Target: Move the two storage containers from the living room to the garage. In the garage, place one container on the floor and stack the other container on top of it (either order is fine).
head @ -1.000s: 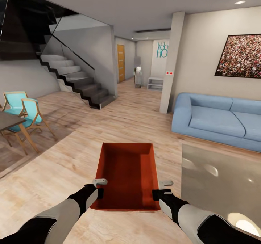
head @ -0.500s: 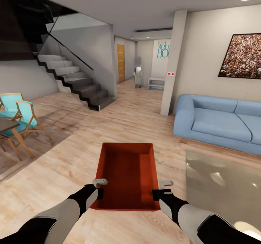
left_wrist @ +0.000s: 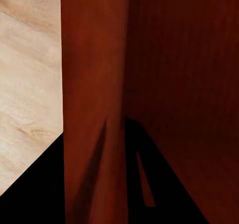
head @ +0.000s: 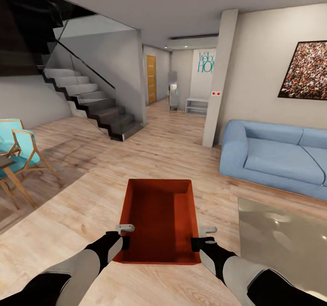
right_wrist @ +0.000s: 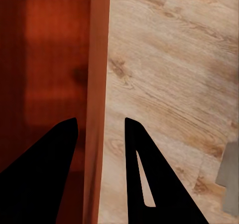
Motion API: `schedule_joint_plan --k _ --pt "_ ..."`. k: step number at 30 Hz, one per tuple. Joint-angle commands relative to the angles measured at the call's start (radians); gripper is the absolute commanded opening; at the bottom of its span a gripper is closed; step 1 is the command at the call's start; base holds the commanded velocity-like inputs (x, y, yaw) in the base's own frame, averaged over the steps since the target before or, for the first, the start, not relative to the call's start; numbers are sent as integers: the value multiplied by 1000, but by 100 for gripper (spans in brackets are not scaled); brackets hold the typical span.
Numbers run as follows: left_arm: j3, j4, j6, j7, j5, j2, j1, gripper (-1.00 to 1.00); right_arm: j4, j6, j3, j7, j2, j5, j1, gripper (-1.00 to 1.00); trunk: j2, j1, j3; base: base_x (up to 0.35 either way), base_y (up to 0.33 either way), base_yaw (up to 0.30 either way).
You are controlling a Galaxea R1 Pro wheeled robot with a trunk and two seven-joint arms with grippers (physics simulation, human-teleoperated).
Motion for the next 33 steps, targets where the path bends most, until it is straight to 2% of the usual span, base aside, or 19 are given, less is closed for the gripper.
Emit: schedule_joint_plan --k 1,33 --pt "12 -5 -2 12 -35 0 0 -100 -1 6 20 -4 3 -16 0 -100 -2 1 -2 321 0 0" --pt "14 -5 -2 11 -34 1 -1 -100 -1 6 20 -4 3 -16 0 -100 -2 1 -2 321 0 0"
